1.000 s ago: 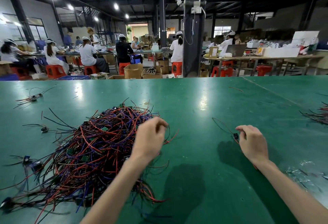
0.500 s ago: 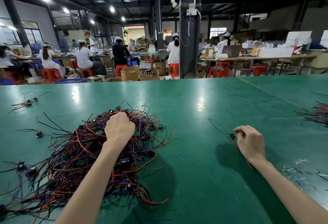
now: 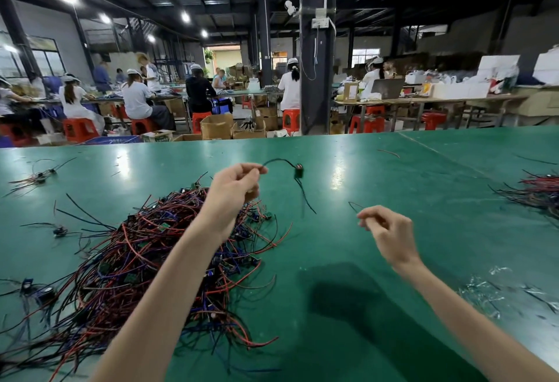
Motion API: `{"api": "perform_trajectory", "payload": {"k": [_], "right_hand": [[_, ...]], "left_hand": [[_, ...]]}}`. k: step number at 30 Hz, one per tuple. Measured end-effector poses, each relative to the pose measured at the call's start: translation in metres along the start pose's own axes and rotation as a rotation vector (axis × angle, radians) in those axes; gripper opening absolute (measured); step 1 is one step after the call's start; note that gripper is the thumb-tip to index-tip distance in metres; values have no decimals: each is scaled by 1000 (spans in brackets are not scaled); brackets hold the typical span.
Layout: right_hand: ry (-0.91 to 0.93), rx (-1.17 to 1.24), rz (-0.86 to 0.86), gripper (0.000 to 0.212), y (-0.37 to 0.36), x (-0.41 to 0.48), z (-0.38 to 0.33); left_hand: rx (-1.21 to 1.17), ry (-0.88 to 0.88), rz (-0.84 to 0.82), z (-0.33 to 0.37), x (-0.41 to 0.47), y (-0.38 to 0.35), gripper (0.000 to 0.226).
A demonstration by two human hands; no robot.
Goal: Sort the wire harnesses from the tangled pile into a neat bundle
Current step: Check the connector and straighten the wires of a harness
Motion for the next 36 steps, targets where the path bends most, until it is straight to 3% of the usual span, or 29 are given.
{"api": "perform_trajectory", "payload": {"k": [4, 8, 11, 14, 18, 21, 23, 25, 27, 30, 33, 36], "right_hand": [[-173, 422, -422, 22, -28, -26, -32], [-335, 704, -711, 40, -43, -42, -49], [-372, 790, -750, 39, -41, -44, -54], [-377, 843, -686, 25, -36, -41, -54], [-366, 845, -619, 14, -33, -38, -54], [-277, 724, -535, 8, -30, -37, -54], [-149, 525, -430, 11, -27, -36, -55], [24, 290, -282, 15, -24, -38, -61], [266, 37, -90, 14, -19, -44, -72], [638, -303, 87, 5, -18, -60, -86], [790, -527, 124, 10, -23, -71, -89], [853, -695, 126, 11, -30, -75, -90]], "left_hand": [[-210, 136, -63, -39, -16, -19, 16], [-235, 155, -66, -67, -24, -25, 17], [-227, 140, -44, -76, -24, -22, 18], [-156, 88, 28, -82, -23, -15, 19], [189, -209, 155, -79, -25, -3, 18], [452, -479, 241, -74, -32, -1, 15], [687, -611, 323, -74, -39, -4, 21], [812, -667, 295, -76, -42, -9, 24], [715, -589, 143, -83, -42, -18, 20], [359, -277, 26, -95, -40, -26, 18], [42, -57, 33, -100, -37, -27, 26], [-160, 43, 24, -100, -37, -26, 19]]}}
Point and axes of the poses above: each hand's wrist, its own x-axis towards the middle knuckle, its own y-axis out of the back of the hand, z = x × y, the point moved 4 cm from there along x, towards the middle knuckle, and after that the axes turned 14 degrees about -x, right-handed, at the moved point
